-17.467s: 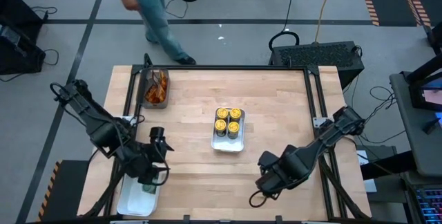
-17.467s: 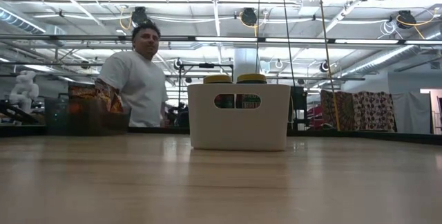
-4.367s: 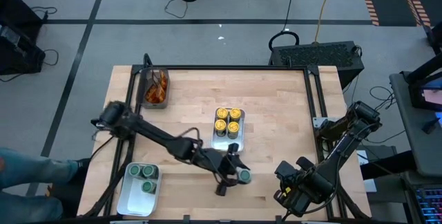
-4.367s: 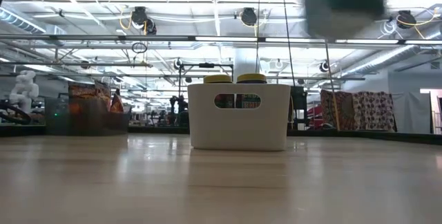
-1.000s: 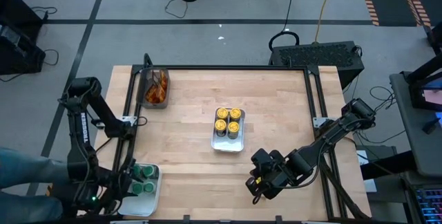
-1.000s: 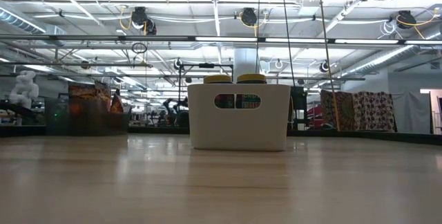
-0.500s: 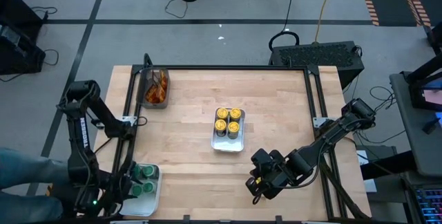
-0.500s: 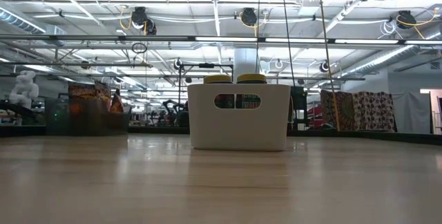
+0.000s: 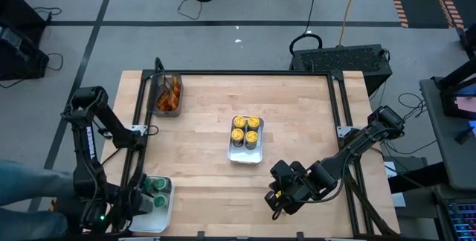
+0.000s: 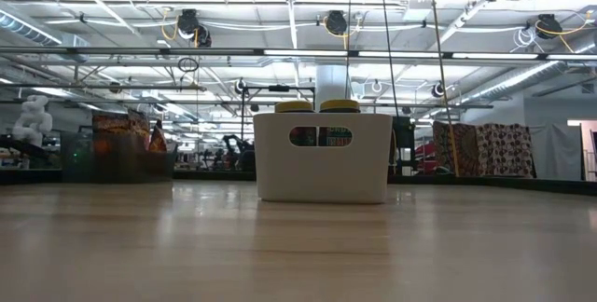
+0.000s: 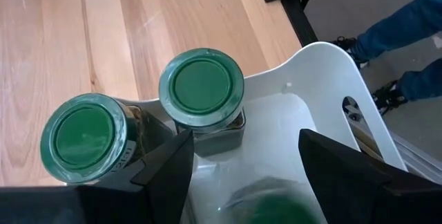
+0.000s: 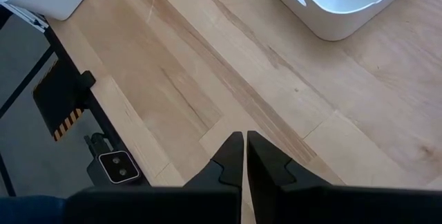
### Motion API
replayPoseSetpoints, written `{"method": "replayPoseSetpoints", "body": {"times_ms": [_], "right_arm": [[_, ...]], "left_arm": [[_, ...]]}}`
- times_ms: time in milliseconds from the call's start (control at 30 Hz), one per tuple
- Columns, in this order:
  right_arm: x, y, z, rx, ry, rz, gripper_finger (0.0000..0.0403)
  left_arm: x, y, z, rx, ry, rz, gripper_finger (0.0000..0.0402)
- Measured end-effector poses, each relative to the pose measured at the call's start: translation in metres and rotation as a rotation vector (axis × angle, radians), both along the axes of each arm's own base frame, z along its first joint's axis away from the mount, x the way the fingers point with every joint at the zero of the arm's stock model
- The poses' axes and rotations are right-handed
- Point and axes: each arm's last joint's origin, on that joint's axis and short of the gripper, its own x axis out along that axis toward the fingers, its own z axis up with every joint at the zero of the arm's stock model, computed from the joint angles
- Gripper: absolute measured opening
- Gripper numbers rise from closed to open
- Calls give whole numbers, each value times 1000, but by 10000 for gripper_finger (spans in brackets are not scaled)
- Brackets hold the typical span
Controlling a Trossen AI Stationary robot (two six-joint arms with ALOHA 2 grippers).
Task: Sort spices by type
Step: Put the green spice bottle into the bottom white bin
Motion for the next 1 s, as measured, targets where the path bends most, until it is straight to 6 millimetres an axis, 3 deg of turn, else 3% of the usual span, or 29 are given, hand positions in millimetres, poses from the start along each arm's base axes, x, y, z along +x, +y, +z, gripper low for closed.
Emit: {"method": "replayPoseSetpoints", "body": {"times_ms": [300,533,633,833,1000], "right_arm": [[0,0,0,0,0,0,0],[0,0,0,-6,0,9,0],[0,0,0,-10,-2,12,0],[0,0,0,-15,-5,16,0],[0,0,0,-33,-4,39,0]], "left_arm": [[0,-2,2,-14,3,0,266],[1,-3,20,-54,9,-7,267],[0,-10,33,-190,100,5,267],[1,-9,33,-231,247,73,267],[17,-6,32,-259,388,135,267]]}}
